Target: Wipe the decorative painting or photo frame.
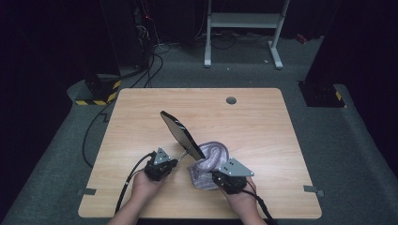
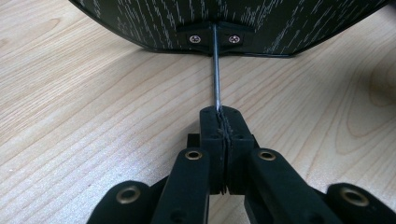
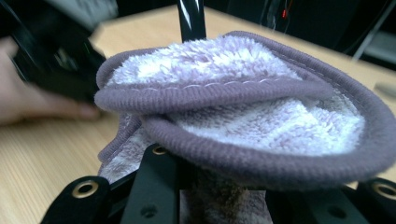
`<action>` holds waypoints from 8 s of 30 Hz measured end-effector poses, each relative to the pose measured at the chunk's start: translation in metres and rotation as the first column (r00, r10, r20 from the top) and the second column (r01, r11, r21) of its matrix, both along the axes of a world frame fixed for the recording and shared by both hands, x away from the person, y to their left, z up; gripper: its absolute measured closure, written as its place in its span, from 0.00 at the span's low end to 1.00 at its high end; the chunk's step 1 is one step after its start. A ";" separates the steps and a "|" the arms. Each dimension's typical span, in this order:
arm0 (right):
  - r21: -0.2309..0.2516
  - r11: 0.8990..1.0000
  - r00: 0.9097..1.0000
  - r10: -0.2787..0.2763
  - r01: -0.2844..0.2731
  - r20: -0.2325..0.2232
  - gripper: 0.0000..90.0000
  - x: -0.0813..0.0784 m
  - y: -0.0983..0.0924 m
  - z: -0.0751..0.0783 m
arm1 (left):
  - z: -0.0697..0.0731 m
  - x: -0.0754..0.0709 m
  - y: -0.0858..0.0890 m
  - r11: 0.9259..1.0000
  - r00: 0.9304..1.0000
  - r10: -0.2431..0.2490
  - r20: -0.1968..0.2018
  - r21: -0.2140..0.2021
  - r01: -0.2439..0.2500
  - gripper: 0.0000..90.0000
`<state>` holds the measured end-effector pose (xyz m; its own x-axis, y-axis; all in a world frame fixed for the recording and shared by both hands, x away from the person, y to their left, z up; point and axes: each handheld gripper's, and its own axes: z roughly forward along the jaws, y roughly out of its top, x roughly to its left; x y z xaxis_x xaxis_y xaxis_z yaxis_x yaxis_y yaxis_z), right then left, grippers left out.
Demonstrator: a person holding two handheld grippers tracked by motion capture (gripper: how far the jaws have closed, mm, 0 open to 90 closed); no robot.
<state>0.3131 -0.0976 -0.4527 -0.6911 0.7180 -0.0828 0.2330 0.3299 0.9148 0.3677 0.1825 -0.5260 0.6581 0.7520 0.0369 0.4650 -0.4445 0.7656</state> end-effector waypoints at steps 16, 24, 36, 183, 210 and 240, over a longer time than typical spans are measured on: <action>0.042 0.998 0.993 0.031 -0.036 0.112 0.80 0.013 0.031 0.057 | 0.000 0.000 0.000 1.000 1.000 -0.002 -0.001 -0.006 0.002 0.98; 0.012 1.000 1.000 0.016 -0.016 0.013 0.80 0.008 0.008 0.008 | 0.000 0.001 0.001 1.000 1.000 0.000 -0.026 -0.030 0.000 0.98; -0.145 0.989 0.981 -0.024 -0.003 -0.190 0.80 0.052 0.026 -0.062 | 0.000 0.003 0.002 0.999 1.000 0.005 -0.023 -0.032 -0.005 0.96; -0.027 0.990 0.987 -0.142 0.141 -0.069 0.54 0.024 -0.041 -0.026 | 0.012 -0.005 0.025 0.999 1.000 0.007 0.031 -0.031 -0.006 0.85; -0.043 0.984 0.981 -0.176 0.173 -0.077 0.54 0.009 -0.052 -0.029 | 0.001 0.023 0.017 0.997 0.997 0.079 0.012 0.025 -0.079 0.87; -0.059 0.998 0.995 -0.037 0.031 -0.096 0.55 0.034 0.009 -0.037 | 0.031 -0.051 -0.005 0.988 0.991 0.008 0.136 -0.153 0.013 0.38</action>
